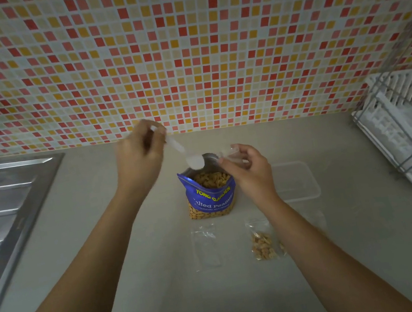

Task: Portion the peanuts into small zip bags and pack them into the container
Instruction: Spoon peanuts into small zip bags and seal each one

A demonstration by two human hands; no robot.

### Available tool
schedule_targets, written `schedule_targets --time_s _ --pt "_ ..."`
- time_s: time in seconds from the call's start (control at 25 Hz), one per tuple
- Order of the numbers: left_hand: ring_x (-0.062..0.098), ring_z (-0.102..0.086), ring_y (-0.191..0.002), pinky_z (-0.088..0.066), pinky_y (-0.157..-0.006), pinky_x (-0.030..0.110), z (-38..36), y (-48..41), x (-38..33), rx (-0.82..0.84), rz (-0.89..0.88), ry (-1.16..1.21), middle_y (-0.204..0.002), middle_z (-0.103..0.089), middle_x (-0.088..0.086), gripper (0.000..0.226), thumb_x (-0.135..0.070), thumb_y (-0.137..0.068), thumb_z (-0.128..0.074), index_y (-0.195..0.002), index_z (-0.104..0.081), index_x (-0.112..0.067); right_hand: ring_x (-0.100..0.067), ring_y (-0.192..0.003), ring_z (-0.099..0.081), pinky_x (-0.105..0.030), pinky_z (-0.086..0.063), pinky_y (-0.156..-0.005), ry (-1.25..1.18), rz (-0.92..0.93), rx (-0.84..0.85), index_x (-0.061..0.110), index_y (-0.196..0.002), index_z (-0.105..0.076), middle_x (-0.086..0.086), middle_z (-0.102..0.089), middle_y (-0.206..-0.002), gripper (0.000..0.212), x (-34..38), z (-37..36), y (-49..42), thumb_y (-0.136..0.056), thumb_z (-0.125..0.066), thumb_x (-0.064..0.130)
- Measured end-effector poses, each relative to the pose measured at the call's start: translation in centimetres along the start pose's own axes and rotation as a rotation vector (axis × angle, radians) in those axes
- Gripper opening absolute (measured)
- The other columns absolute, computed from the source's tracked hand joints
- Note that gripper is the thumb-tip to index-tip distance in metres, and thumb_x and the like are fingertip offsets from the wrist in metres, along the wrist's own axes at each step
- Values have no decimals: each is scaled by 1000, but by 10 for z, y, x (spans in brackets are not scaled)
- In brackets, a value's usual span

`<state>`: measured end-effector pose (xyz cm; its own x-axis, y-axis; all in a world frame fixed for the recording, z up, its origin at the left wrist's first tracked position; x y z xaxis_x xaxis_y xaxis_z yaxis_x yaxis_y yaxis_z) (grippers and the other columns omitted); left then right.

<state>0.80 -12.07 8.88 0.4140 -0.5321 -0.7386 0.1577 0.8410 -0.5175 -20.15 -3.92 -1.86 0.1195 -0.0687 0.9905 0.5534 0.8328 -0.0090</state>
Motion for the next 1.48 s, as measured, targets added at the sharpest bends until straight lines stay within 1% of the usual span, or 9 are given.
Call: schedule_targets --time_s 0.16,0.24,0.36,0.52,0.72,1.04,1.12,1.32,1.48 --pt "26 -56 -58 -49 -50 32 -49 50 -5 307 -529 -375 -65 -63 10 21 -20 -88 -49 -85 -64 -7 -2 -84 -61 -9 -46 -64 77 -28 66 31 -102 -56 12 -63 -96 37 -5 2 1 -72 -76 37" --pt "26 -55 -56 -43 -47 28 -61 62 1 344 -630 -451 -61 -60 9 11 -13 -85 -55 -85 -64 -7 2 -84 -57 -5 -42 -59 109 -50 97 30 -105 -54 15 -60 -94 38 -10 2 2 -73 -75 37" --pt "25 -55 -54 -41 -47 27 -69 65 5 388 -626 -454 -61 -62 9 19 -16 -85 -51 -81 -66 -6 -5 -91 -60 -13 -44 -66 104 -80 129 23 -113 -56 7 -63 -105 48 -20 1 2 -72 -76 36" --pt "32 -59 -52 -42 -49 28 -71 56 16 309 -310 -380 -60 -65 12 33 -24 -85 -42 -79 -68 -4 -5 -93 -62 -18 -48 -71 63 -95 169 24 -108 -56 9 -65 -102 42 -27 0 3 -72 -77 32" --pt "29 -61 -69 -46 -65 29 -52 42 52 142 225 -294 -81 -71 18 24 -9 -91 -46 -94 -68 0 -6 -93 -63 -21 -50 -74 40 -84 193 27 -106 -56 16 -66 -95 38 -30 1 2 -73 -76 32" --pt "32 -65 -79 -55 -83 44 -62 44 77 174 557 -28 -68 -66 13 23 -8 -88 -47 -78 -67 -7 2 -75 -64 -16 -48 -66 -31 -73 208 24 -99 -58 11 -68 -88 30 -36 -1 -4 -75 -76 20" --pt "27 -63 -74 -56 -84 43 -61 46 81 146 651 49 -63 -63 6 22 -7 -88 -46 -78 -66 -8 -4 -85 -65 -20 -50 -71 -25 -79 217 20 -103 -58 11 -68 -93 35 -36 0 -6 -74 -76 23" --pt "23 -59 -69 -55 -76 36 -60 54 94 57 860 208 -67 -61 9 20 -4 -88 -46 -80 -65 -3 0 -86 -64 -10 -49 -61 -27 -92 268 21 -101 -58 13 -67 -94 29 -35 0 -5 -76 -74 20" --pt "17 -54 -61 -52 -68 27 -62 57 99 43 941 297 -67 -59 10 22 -8 -90 -50 -72 -62 -7 -10 -92 -65 -18 -50 -65 -45 -103 242 29 -95 -58 9 -68 -99 28 -39 1 -8 -75 -75 23"
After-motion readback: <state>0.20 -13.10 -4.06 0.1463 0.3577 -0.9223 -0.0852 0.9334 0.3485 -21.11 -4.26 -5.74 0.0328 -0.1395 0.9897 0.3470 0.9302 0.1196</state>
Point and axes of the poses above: each hand's wrist, its own y-axis away from the middle knuckle, its own z-axis out of the back of the hand, x = y × z, the point moved 7 cm from there along -y, towards the middle knuckle
